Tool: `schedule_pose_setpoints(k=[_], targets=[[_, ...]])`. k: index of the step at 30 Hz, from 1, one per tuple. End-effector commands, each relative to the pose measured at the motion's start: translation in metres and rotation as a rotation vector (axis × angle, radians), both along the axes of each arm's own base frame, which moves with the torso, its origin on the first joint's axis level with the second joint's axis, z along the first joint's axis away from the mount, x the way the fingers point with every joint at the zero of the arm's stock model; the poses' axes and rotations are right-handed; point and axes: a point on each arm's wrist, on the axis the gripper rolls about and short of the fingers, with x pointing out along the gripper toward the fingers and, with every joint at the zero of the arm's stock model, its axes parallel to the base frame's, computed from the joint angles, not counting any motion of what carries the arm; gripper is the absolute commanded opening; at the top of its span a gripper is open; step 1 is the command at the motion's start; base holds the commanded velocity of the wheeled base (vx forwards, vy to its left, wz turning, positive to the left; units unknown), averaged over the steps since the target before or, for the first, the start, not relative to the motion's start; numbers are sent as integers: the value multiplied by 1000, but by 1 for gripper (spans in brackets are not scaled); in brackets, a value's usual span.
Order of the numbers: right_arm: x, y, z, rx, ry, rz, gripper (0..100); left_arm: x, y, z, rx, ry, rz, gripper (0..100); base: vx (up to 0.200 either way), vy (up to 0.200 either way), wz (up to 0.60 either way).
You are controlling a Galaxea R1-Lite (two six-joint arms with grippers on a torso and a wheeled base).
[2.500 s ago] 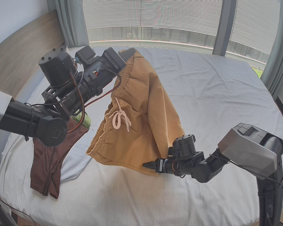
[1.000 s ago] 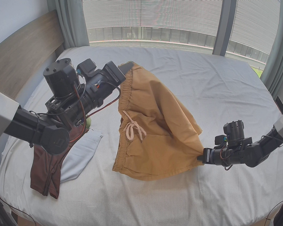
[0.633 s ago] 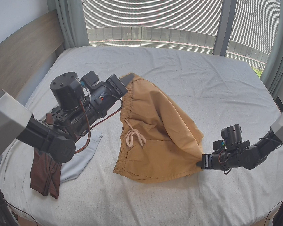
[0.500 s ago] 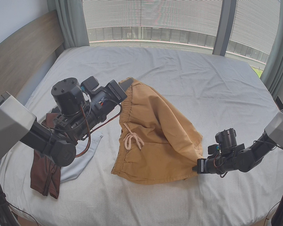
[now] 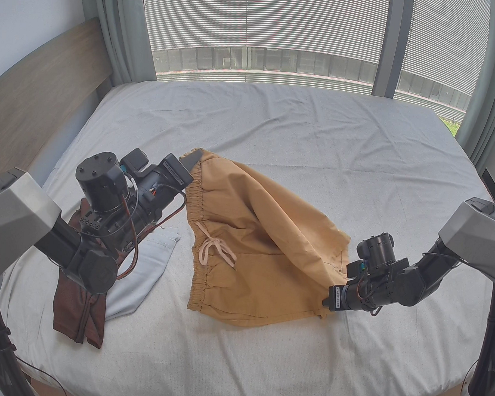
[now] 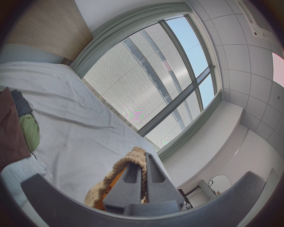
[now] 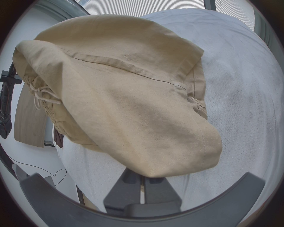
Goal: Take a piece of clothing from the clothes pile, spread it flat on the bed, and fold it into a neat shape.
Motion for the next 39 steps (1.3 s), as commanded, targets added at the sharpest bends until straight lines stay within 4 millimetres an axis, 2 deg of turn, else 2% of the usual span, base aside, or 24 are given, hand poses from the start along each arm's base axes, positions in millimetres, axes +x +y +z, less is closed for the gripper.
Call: schedule_pose_setpoints(k=[1,2,3,15,30,39], targets=[[3,2,-6,4,8,-6,0,3,5,-6,4,11,18,0,0,0,0],[4,2,-6,4,6,-8,0,3,5,-6,4,13,18,0,0,0,0],[5,2,-4,3,-14,-17,100,4,9,-5,5,9,24,0,0,0,0],[9,-9,3,-8,-46,-64,100,13,35,-5,7,6,88,0,0,0,0],[5,-9,-4,13,-60,-64,100,14,41,-4,15,6,95,0,0,0,0],[-2,-17,-21,-9,-25,-67,100,17,41,-3,13,4,98,0,0,0,0]])
